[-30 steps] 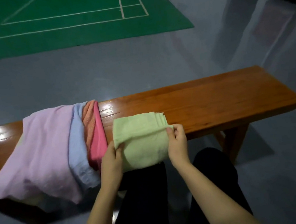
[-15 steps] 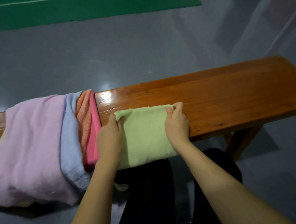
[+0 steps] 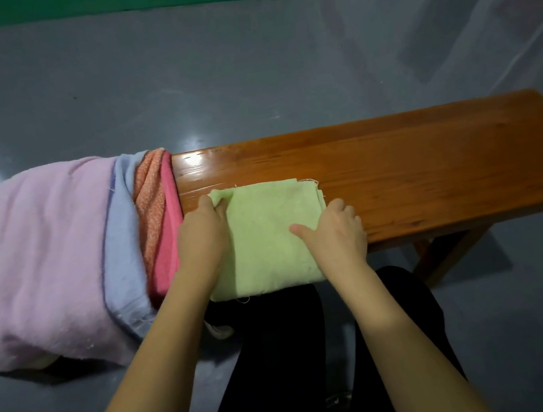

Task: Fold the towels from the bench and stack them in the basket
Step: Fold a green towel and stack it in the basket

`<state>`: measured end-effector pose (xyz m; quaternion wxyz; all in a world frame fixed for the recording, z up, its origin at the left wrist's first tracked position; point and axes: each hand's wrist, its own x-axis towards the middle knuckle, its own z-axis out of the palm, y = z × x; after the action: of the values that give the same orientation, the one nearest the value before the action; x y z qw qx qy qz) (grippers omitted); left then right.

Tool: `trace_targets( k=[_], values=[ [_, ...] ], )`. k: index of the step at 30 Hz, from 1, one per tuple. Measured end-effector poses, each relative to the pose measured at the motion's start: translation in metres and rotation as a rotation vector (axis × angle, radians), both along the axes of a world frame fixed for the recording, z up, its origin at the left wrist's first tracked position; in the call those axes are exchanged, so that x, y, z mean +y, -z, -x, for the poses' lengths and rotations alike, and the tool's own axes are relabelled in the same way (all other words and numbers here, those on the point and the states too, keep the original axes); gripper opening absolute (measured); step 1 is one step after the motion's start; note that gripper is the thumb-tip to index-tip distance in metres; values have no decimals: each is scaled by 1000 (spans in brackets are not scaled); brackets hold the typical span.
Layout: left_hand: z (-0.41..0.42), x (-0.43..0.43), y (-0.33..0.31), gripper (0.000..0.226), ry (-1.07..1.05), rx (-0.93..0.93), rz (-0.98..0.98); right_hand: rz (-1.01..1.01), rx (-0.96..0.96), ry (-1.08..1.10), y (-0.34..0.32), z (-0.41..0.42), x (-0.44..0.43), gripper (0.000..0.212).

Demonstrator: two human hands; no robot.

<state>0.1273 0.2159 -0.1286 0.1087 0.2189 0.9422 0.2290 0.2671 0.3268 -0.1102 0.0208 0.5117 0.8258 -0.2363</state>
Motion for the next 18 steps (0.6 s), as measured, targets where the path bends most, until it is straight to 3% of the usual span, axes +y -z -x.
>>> trace_targets(
  k=[3, 7, 11, 14, 18],
  values=[
    [-8, -10, -12, 45, -49, -83, -53, 150, 45, 26, -1, 7, 7, 50],
    [-20, -21, -13, 68, -120, -38, 119, 227, 139, -17, 3, 9, 15, 33],
    [-14, -16, -10, 57, -130, -95, 130, 202, 398, -71, 15, 6, 3, 34],
    [-14, -12, -12, 44, -94, -236, 73, 481, 654, 96, 18, -2, -1, 24],
    [-27, -18, -12, 27, -37, -188, -48, 539, 732, 112, 21, -7, 2, 21]
  ],
)
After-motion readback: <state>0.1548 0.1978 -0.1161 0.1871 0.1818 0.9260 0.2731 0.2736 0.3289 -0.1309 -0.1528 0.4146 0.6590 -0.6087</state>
